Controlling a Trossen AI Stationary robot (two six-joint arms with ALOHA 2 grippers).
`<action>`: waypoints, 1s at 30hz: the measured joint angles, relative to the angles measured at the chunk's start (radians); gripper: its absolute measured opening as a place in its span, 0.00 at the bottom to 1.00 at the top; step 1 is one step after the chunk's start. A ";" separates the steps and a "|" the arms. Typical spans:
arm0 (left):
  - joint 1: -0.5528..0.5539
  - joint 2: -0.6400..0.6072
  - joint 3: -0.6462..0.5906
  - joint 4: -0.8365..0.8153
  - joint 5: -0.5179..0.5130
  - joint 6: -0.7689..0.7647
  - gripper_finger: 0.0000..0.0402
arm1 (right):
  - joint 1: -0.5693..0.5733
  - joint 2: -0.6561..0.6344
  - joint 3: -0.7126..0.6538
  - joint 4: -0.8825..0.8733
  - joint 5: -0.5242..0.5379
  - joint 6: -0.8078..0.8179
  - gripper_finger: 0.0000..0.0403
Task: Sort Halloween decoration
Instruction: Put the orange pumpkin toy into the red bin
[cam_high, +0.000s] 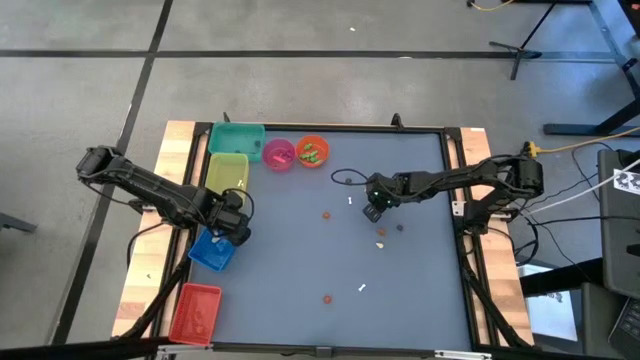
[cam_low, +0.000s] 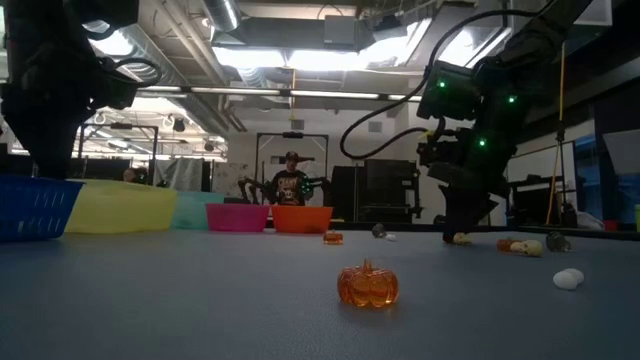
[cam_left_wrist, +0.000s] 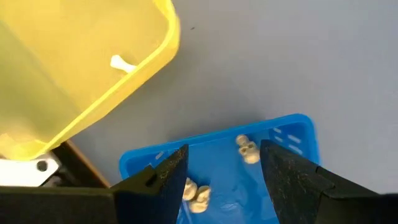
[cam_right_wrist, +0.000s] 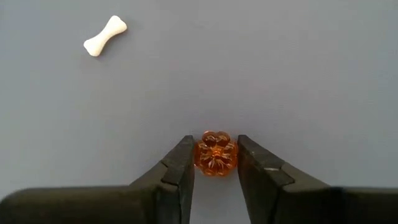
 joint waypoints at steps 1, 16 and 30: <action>0.000 0.000 0.000 0.011 0.000 0.000 0.45 | 0.000 0.000 0.008 -0.005 -0.010 -0.001 0.26; 0.000 0.000 0.000 0.518 -0.134 0.318 0.45 | 0.000 0.004 0.206 0.003 -0.166 -0.058 0.26; 0.000 0.000 0.000 1.025 -0.294 0.951 0.45 | 0.000 0.002 0.272 0.395 -0.513 -0.048 0.26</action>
